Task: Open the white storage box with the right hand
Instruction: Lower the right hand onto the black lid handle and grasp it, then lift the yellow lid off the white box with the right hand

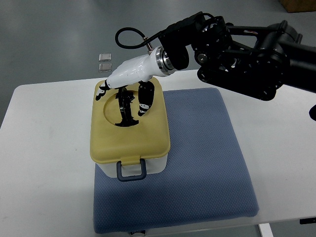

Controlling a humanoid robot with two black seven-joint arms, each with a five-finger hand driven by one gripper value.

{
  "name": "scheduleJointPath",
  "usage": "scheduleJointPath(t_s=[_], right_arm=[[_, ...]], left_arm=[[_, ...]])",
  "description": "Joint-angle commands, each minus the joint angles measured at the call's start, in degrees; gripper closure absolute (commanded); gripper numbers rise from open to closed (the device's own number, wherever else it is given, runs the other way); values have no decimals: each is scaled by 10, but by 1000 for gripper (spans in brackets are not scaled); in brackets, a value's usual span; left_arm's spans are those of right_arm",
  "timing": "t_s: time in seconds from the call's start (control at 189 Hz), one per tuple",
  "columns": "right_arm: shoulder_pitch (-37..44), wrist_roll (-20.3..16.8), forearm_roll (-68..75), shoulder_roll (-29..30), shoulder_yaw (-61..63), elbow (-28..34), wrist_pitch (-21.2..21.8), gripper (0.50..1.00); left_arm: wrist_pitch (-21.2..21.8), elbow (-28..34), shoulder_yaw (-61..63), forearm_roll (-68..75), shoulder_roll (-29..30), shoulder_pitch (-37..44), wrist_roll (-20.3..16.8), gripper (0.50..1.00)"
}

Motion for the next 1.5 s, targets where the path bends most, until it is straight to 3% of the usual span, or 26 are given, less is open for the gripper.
scheduleJointPath(t_s=[0.0, 0.137, 0.185, 0.227, 0.285, 0.333, 0.692, 0.94, 1.04, 1.22, 1.494], right_arm=[[0, -1, -1, 3, 0, -1, -6, 601], [-6, 0, -1, 4, 0, -1, -10, 711], [-7, 0, -1, 4, -1, -1, -21, 785], [-7, 0, -1, 4, -4, -1, -27, 818], [-7, 0, -2, 4, -4, -2, -33, 942], [-7, 0, -8, 4, -4, -2, -33, 1000], [3, 12, -18, 1, 5, -1, -16, 1000], [66, 19, 25, -14, 38, 0, 19, 1000], [107, 19, 48, -56, 54, 3, 51, 1000], [148, 20, 56, -151, 55, 7, 51, 1000], [142, 36, -31, -296, -11, 24, 51, 1000]], left_arm=[[0, 1, 0, 0, 0, 0, 0, 500], [0, 1, 0, 0, 0, 0, 0, 500], [0, 1, 0, 0, 0, 1, 0, 500], [0, 0, -1, 0, 0, 1, 0, 500], [0, 1, 0, 0, 0, 0, 0, 500], [0, 1, 0, 0, 0, 1, 0, 500], [0, 2, 0, 0, 0, 0, 0, 500], [0, 1, 0, 0, 0, 0, 0, 500], [0, -2, 0, 0, 0, 0, 0, 500], [0, -3, 0, 0, 0, 0, 0, 500], [0, -3, 1, 1, 0, 0, 0, 500]])
